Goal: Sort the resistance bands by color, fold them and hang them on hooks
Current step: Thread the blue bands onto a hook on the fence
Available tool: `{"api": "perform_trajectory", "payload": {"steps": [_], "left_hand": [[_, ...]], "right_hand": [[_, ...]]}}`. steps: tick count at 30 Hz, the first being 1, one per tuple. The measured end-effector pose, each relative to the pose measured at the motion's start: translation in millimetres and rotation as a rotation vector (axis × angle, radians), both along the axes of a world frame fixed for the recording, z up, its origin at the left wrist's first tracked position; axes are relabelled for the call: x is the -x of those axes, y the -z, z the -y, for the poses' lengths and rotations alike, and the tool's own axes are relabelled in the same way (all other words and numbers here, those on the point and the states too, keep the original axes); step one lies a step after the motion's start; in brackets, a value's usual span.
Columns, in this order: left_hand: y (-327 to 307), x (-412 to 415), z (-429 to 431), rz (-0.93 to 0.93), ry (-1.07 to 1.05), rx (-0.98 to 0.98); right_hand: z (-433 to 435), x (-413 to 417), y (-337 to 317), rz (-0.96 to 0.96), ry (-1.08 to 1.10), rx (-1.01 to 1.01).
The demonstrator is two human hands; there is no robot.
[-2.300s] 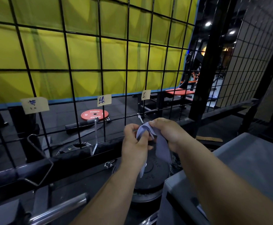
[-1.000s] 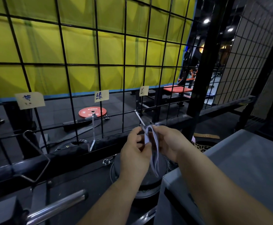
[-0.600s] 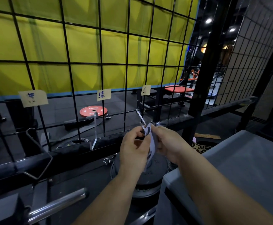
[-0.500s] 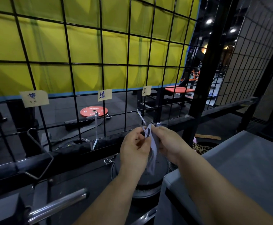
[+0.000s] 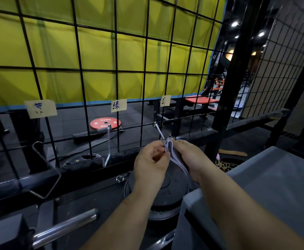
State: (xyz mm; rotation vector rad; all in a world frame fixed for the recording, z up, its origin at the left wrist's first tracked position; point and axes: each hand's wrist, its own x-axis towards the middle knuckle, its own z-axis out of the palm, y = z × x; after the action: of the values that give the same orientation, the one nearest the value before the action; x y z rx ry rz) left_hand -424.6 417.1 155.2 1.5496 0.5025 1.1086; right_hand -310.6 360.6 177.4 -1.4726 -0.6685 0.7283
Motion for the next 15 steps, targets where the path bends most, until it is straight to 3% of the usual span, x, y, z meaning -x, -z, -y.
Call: {"api": "perform_trajectory", "payload": {"steps": [7,15], "left_hand": [[9.2,-5.5,-4.4,-0.040,-0.124,-0.037],[1.3,-6.4,5.6,0.009,-0.124,-0.029]], "right_hand": [[-1.4,2.5,-5.9,0.061,-0.006,0.049],[-2.7,-0.7,-2.4,0.073,-0.015,0.022]]}}
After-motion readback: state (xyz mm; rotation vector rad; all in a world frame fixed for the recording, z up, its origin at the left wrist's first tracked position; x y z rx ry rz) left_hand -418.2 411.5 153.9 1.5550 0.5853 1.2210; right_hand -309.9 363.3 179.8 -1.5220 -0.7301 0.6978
